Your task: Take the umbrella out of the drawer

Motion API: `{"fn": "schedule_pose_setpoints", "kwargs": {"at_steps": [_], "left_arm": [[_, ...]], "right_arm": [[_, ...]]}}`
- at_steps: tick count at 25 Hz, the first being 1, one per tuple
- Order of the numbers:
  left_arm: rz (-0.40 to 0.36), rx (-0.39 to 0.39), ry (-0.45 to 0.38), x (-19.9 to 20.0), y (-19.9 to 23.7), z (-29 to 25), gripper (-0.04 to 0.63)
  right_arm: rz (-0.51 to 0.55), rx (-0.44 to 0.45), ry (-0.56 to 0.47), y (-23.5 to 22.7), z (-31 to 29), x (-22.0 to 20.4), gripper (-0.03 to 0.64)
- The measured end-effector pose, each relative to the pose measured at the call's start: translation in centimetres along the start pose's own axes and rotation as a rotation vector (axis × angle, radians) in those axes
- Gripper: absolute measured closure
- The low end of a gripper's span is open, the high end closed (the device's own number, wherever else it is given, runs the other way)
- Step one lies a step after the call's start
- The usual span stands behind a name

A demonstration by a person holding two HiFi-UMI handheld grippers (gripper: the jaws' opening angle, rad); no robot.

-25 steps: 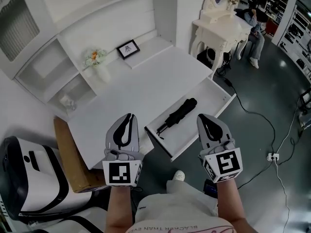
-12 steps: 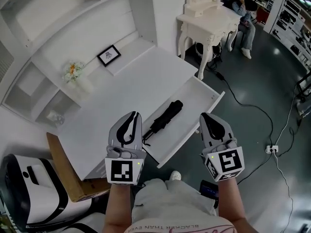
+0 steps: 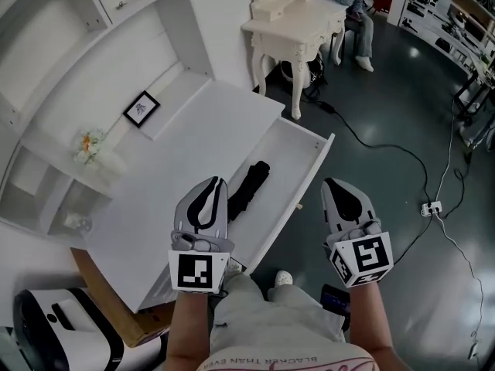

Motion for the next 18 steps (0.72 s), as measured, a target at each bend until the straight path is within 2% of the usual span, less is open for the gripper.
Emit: {"fn": "schedule_pose_setpoints", "kwargs": {"at_steps": [4,9,15,18], "left_arm": [[0.012,-0.077,-0.005,-0.9,0.3,-1.8,0.586],[-0.012,-0.171,-0.058,-2.1,1.7,-3.7,0.586],[0.024,-0.285,-0.042,-3.1,3.2,-5.3,0.586],[0.018,-0.343,-0.045,-3.5,4.0,-6.1,0.586]], "right_arm": [[-0.014,-0.089,0.01,-0.4,0.5,-0.5,0.609],[-0.02,-0.209,0.034,0.1,1.3,-0.7,0.609],[-0.022,-0.359,0.06,2.3,2.1,-0.3,0.609],[-0.023,-0.426,0.066,3.5,2.2,-0.1,0.609]]}}
Point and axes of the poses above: the fingertips, and each gripper's own axes: z backward along the fingers, y to its left, x out of its top, the point moved 9 cm from there along z, backward along the fingers, and after that the axes turned 2 degrees about -y, right-handed, at the moved point
